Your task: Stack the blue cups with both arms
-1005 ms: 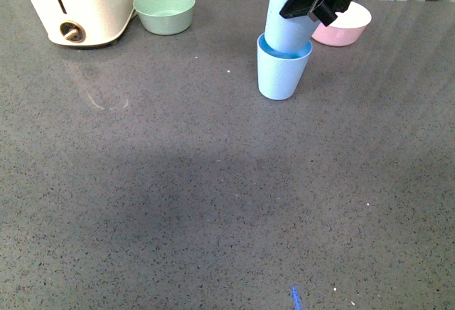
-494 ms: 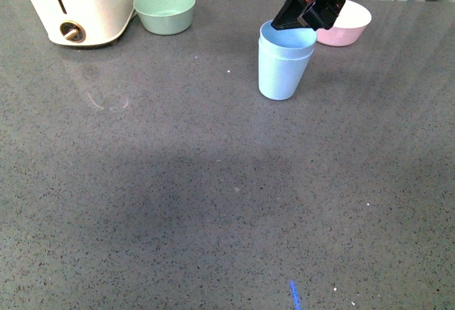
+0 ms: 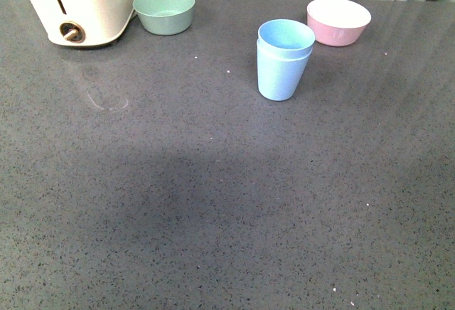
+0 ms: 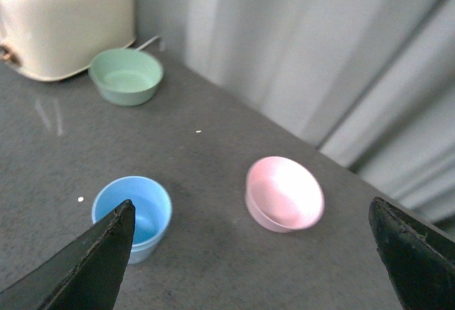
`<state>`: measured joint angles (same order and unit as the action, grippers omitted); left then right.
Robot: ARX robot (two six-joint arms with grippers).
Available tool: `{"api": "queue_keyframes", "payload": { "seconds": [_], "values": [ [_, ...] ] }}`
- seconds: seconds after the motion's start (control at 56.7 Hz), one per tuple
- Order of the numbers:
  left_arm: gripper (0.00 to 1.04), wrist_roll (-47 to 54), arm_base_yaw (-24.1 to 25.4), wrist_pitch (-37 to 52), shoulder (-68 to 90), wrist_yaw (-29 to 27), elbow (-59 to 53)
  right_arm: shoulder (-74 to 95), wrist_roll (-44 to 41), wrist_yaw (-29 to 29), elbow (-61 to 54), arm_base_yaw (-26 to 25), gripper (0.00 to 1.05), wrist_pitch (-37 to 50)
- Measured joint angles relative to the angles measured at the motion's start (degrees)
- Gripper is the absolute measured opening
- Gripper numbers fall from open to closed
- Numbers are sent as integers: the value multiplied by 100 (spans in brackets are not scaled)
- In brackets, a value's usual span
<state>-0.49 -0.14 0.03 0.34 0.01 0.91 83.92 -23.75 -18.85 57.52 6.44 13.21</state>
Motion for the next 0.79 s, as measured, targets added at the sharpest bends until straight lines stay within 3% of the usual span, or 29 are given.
{"api": "queue_keyframes", "payload": {
  "seconds": [0.088, 0.159, 0.212, 0.529, 0.582, 0.794],
  "values": [
    [96, 0, 0, 0, 0, 0, 0, -953, 520, 166, -960, -151, 95, 435],
    [96, 2, 0, 0, 0, 4, 0, -1340, 1340, 1685, -1602, -4, 82, 1512],
    [96, 2, 0, 0, 0, 0, 0, -1528, 1799, 2341, -2081, -11, 70, 2004],
    [96, 2, 0, 0, 0, -2, 0, -2503, 2291, 2293, -3807, -256, 14, 2586],
    [96, 2, 0, 0, 0, -2, 0, -2686, 2295, 1996, -4037, -393, 2, 2610],
    [96, 2, 0, 0, 0, 0, 0, -3392, 2312, 1886, -4693, -625, 2, 2583]
  ]
}}
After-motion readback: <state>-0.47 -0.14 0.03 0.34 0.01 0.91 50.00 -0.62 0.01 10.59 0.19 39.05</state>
